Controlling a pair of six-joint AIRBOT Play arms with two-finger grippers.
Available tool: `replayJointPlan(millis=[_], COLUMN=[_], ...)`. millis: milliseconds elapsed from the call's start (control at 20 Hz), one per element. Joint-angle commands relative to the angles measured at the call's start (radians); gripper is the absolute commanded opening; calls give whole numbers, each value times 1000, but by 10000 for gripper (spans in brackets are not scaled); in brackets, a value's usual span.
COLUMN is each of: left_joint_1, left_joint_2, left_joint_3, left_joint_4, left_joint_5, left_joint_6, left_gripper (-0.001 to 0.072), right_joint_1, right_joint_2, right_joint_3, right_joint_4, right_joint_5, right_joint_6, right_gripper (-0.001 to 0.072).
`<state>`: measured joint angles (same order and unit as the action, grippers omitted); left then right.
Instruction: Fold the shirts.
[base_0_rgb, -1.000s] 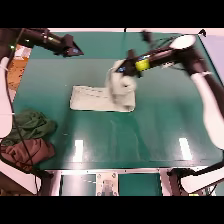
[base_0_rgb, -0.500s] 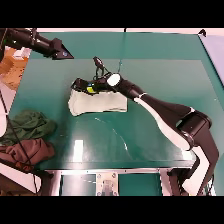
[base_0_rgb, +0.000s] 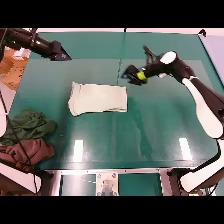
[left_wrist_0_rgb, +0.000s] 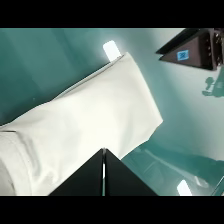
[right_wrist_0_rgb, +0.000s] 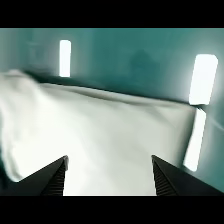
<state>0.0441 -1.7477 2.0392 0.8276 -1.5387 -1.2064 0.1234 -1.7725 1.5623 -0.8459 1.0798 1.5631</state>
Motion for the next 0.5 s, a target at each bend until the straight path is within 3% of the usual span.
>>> replayJointPlan(millis=[0,350,400,450], left_joint_1=[2,2,2,2], left_joint_2=[0,0,0,0], left_joint_3=[0,0,0,0], left_joint_4=[93,344,374,389], left_joint_5=[7,58,57,56], left_joint_6=[-23,-124,-130,-130], left_gripper=[24,23,24,24], right_joint_1=[-85,108,126,136], right_joint_2=[10,-84,-85,-85], right_joint_3=[-182,-259,-249,-229], right_joint_4=[-38,280,298,301], right_joint_5=[32,-121,-128,-129], right_joint_6=[22,-130,-135,-135], right_gripper=[585,584,554,354])
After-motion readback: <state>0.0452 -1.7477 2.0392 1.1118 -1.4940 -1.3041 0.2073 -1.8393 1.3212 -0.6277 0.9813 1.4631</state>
